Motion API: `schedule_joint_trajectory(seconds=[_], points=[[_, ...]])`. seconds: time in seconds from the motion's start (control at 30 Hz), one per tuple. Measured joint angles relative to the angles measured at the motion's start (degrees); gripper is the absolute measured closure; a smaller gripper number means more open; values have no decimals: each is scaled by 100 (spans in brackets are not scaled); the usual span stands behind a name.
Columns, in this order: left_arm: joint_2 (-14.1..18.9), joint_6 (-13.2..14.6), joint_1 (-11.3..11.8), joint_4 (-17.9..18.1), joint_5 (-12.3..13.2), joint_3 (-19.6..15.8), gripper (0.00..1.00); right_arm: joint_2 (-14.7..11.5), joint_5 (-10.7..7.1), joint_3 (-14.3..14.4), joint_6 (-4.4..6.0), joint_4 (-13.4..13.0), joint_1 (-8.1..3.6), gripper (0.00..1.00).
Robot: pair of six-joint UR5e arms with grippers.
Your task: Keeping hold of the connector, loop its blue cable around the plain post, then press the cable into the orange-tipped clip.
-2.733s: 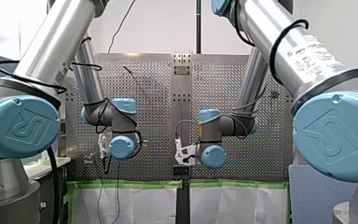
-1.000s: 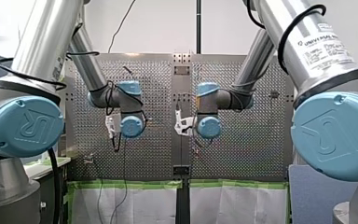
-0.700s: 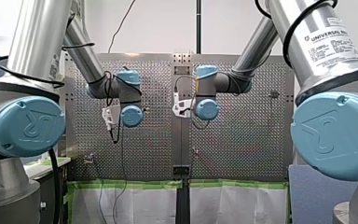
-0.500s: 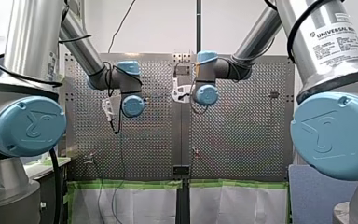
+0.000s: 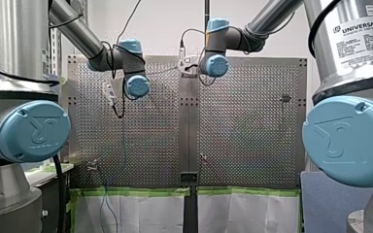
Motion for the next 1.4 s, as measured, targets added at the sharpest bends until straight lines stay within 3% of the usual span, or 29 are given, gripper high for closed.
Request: schedule_joint_trajectory(seconds=[0.37,0.73,0.9,1.07,1.4], points=[[613,11,312,-612,47,584,100,21,-243,-532,-37,609,-137,100],[1013,-407,918,-1236,599,1208,100,338,-515,-967,-16,1260,-229,100],[927,-665,1196,-1515,877,1486,100,522,-620,-1232,-45,1439,-232,100],[707,-929,1517,-1819,1197,1805,100,633,-746,-1419,-20,1402,-233,100],[178,-1180,2064,-1833,1745,2336,100,850,-838,-1639,6,1317,-245,100]])
